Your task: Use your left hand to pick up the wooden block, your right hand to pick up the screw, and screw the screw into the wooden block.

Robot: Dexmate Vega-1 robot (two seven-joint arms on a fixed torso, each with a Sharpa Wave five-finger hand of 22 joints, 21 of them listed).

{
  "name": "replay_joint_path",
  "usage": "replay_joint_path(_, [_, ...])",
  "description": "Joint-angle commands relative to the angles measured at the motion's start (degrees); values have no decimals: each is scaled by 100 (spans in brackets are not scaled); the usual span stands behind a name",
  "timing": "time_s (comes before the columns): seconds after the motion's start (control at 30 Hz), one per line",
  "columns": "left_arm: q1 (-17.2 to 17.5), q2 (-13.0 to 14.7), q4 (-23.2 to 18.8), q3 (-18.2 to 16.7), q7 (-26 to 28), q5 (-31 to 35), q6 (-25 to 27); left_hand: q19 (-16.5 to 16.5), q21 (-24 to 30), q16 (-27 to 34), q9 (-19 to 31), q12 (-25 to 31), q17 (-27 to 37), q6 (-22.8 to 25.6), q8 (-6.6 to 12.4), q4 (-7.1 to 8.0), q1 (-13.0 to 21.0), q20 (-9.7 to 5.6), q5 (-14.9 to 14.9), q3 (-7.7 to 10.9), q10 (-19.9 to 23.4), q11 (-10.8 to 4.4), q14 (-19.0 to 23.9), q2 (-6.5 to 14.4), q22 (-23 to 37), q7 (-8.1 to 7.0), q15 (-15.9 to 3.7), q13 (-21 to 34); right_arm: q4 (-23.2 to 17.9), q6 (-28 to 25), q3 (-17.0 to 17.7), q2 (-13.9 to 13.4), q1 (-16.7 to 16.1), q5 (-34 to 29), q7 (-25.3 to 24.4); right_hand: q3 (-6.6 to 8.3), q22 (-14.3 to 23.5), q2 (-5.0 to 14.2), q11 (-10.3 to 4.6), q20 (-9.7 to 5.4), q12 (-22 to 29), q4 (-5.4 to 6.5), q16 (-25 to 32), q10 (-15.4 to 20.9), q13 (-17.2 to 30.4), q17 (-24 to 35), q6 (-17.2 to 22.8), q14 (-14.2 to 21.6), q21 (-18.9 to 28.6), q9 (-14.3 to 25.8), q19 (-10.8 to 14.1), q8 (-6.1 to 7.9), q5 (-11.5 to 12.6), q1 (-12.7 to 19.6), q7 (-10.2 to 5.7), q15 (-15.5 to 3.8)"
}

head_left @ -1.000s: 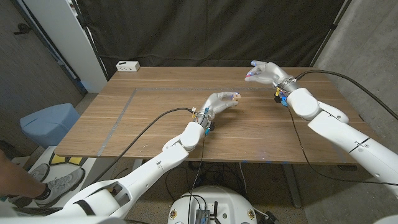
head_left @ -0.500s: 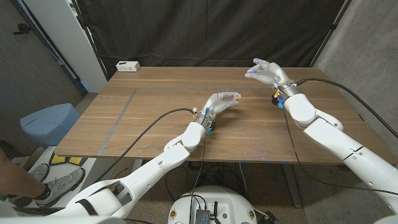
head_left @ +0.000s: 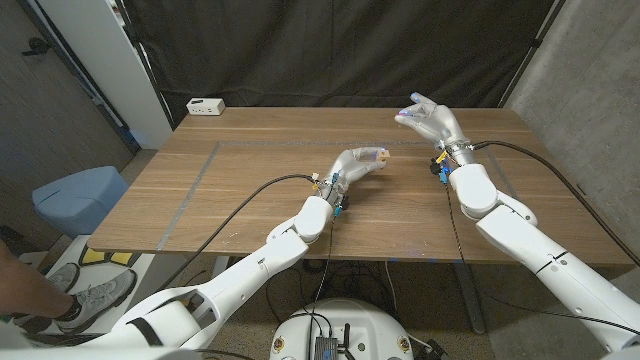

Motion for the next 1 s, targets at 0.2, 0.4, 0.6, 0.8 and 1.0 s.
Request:
replay_joint_path(0.2, [0,-39,25,8,-59,-85,-49,3,21,21,14,7,15,280,28,18,48,-3,26,3,50,7,42,69,12,1,-621,31,202,480,-138,546,-170,-97,-500,-15,9,38,-32,-289,-30,-11,26,43,6,13,73,64,14,-22,34,20,-13,6,-8,-249])
replay_joint_path(0.4, [5,-45,37,2,-112,-141,-81,3,21,20,14,3,16,264,21,18,46,0,28,0,50,7,38,73,13,-2,-623,34,216,524,-195,667,-243,-198,-634,-13,9,55,-51,-299,-33,-26,24,47,7,8,99,72,12,-44,34,24,-15,34,-11,-262])
replay_joint_path(0.6, [18,-45,28,-11,-141,-182,-78,3,22,19,14,-4,16,270,21,17,47,0,30,-3,49,8,37,77,13,1,-617,37,301,644,-261,786,-288,-399,-828,-16,10,64,-70,-303,-43,-42,23,31,7,4,69,82,11,-66,34,8,-18,59,-25,-277])
replay_joint_path(0.8, [33,-42,10,-24,-161,-219,-60,-2,20,20,15,-8,16,275,22,14,49,3,32,-5,50,7,41,80,13,4,-619,41,486,899,-307,956,-289,-534,-1016,-22,10,73,-71,-312,-45,-47,23,31,8,2,45,90,10,-86,36,-6,-21,69,-42,-293])
replay_joint_path(1.0, [26,-33,6,-23,-205,-241,-50,-3,20,21,15,-12,17,268,18,15,48,6,33,-7,52,7,41,86,13,1,-618,44,620,1061,-345,1056,-288,-700,-1152,-33,11,81,-100,-320,-51,-46,25,23,8,3,38,100,9,-107,35,-12,-25,68,-37,-305])
